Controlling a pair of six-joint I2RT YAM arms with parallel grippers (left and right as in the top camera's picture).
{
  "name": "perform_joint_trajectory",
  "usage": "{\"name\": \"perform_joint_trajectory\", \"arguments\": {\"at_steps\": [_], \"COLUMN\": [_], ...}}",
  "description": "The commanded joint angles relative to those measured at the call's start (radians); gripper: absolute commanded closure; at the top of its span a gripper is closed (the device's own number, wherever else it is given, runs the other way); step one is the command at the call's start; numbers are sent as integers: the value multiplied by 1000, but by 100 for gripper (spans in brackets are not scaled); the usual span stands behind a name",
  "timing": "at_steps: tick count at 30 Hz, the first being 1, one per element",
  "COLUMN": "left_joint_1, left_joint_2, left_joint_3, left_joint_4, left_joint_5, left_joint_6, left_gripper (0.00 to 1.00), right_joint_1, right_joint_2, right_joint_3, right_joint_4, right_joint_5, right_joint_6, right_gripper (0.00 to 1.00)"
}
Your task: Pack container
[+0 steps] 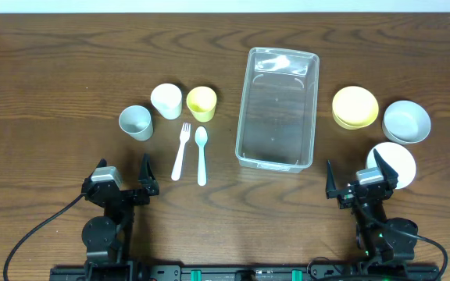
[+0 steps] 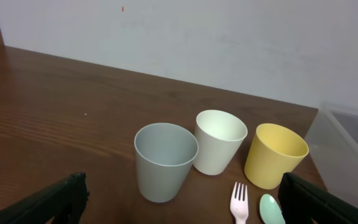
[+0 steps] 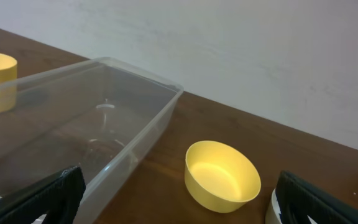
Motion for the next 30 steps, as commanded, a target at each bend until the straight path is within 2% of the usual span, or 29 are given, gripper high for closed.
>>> {"name": "perform_joint_trajectory", "arguments": {"at_steps": [1,27,30], "left_joint_1": [5,5,5], "left_joint_2": [2,2,2], "left_joint_3": [-10,-10,-10], "left_joint_4": [-44,-44,-44], "left_joint_5": [26,26,26], "left_joint_6": [-10,-10,-10], "left_gripper": [2,2,2], "right_joint_1": [8,8,8], "right_joint_2": [2,2,2], "right_joint_3": [-2,-2,-2], "right_joint_4": [-4,0,3], "right_joint_5": [-18,-18,-102], "right_joint_6": [-28,-29,-5], "right_gripper": [1,1,1]}}
